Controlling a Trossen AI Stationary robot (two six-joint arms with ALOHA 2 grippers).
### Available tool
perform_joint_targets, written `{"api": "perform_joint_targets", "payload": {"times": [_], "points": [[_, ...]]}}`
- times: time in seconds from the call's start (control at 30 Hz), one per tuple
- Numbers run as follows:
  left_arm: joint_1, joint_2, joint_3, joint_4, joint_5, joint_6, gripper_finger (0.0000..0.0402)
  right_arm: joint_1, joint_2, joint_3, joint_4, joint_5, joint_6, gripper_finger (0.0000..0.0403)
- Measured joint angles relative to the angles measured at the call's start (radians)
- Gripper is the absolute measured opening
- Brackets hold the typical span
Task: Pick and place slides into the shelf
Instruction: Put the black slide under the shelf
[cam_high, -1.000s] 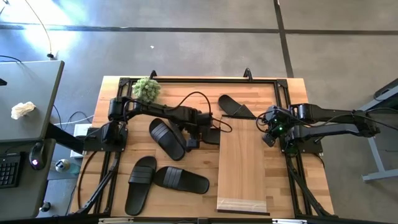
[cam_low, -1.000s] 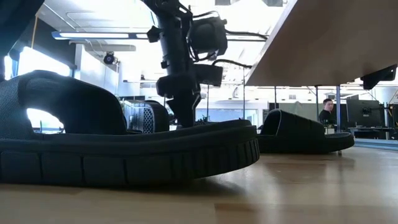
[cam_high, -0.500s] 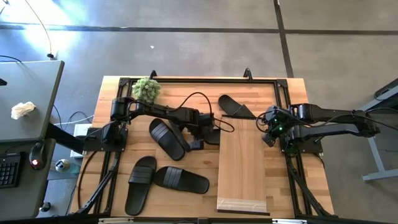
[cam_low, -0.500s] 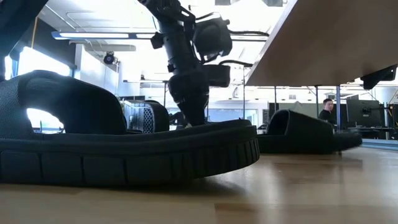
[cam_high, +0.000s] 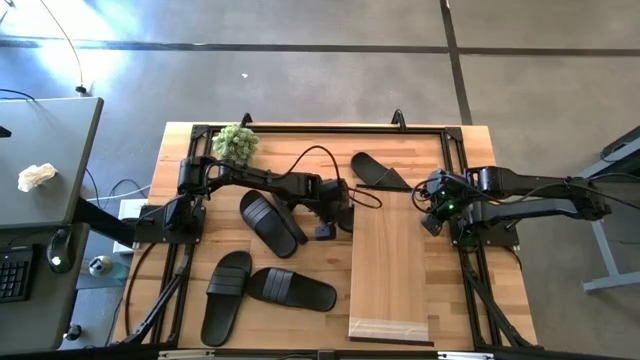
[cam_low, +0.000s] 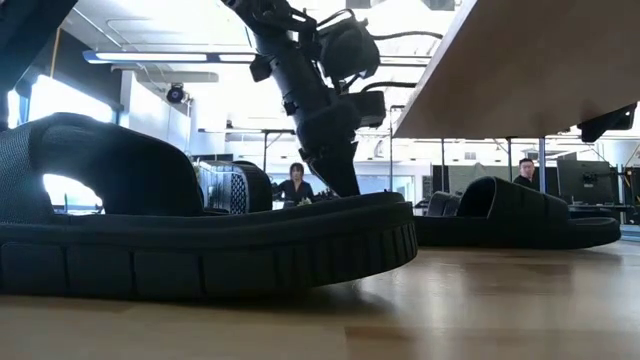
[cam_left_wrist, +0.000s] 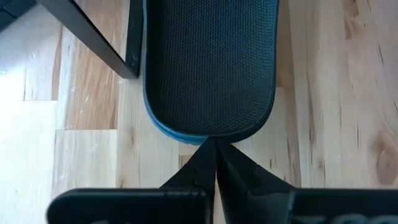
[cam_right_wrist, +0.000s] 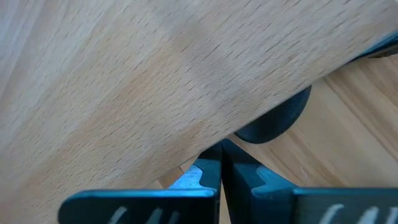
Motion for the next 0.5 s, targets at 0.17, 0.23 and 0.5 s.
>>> {"api": "perform_joint_targets", "payload": {"times": [0.17,0.23,0.5], "points": [[0.0,0.005,0.0,0.028,0.024,-0.001,0.0007,0.0,0.0,0.0,0.0,0.0,0.0,0.0],[0.0,0.01,0.0,0.021,0.036,-0.012,0.0007,0.0,0.0,0.0,0.0,0.0,0.001,0.0],[0.0,-0.03,0.0,-0.096,0.037,-0.055,0.0007,0.0,-0.002,0.004,-0.021,0.0,0.007,0.0]]}}
